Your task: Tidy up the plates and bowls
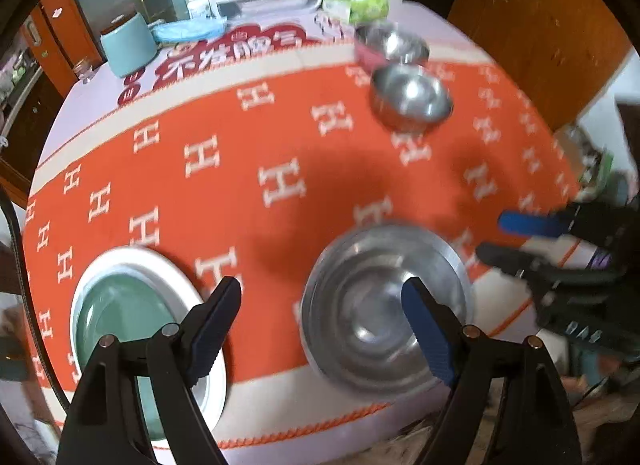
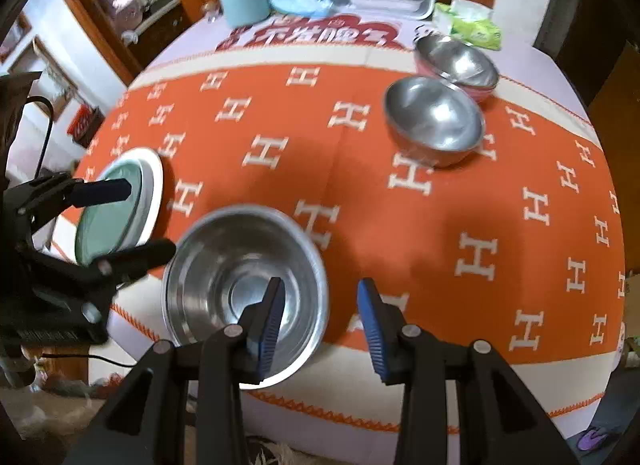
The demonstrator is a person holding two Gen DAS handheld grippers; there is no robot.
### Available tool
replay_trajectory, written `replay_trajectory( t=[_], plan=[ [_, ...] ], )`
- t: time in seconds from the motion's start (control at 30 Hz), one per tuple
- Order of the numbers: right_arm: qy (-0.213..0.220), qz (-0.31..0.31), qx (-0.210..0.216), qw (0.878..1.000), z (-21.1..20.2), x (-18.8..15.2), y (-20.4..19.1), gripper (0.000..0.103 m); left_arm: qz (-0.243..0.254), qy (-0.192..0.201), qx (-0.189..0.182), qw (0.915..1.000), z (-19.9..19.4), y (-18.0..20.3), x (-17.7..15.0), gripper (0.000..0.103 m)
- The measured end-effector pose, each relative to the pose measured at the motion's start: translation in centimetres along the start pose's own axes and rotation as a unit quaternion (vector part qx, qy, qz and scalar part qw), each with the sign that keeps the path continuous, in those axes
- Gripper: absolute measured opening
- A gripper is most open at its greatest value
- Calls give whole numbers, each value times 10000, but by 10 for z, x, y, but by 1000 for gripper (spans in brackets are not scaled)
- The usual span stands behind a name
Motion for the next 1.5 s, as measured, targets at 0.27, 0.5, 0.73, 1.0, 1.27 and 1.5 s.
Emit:
replay_trajectory(
  t=[0.27,0.5,0.73,1.0,1.27,1.5],
  plan=[
    [537,630,56,9966,-28,32,56,38,-120,509,-14,9986,-19,6,84,92],
    [937,1122,-174,9891,-48,80,124,38,323,684,204,9969,-16,27,154,92],
    [958,1477,-97,9843,-22,151,184,38,476,690,473,9954,31,35,241,92],
    [626,2121,111,9752,58,199,232,38,-285,300,274,9988,127,25,306,92],
    [63,2431,505,9687,116,195,240,24,-573,-357,-233,9974,194,41,309,52],
    [95,2496,669,9660,117,196,234,12,-346,-504,-315,9976,200,51,299,6]
  ],
)
Point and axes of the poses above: each gripper's, at about its wrist camera, not at the fingertips, and z roughly the way its jaws point, y to its right, x to its top, the point moved 8 cm from there along z, roughly the way its jaws point, and after that the axes turned 1 degree about -y, right-handed, at the moved point
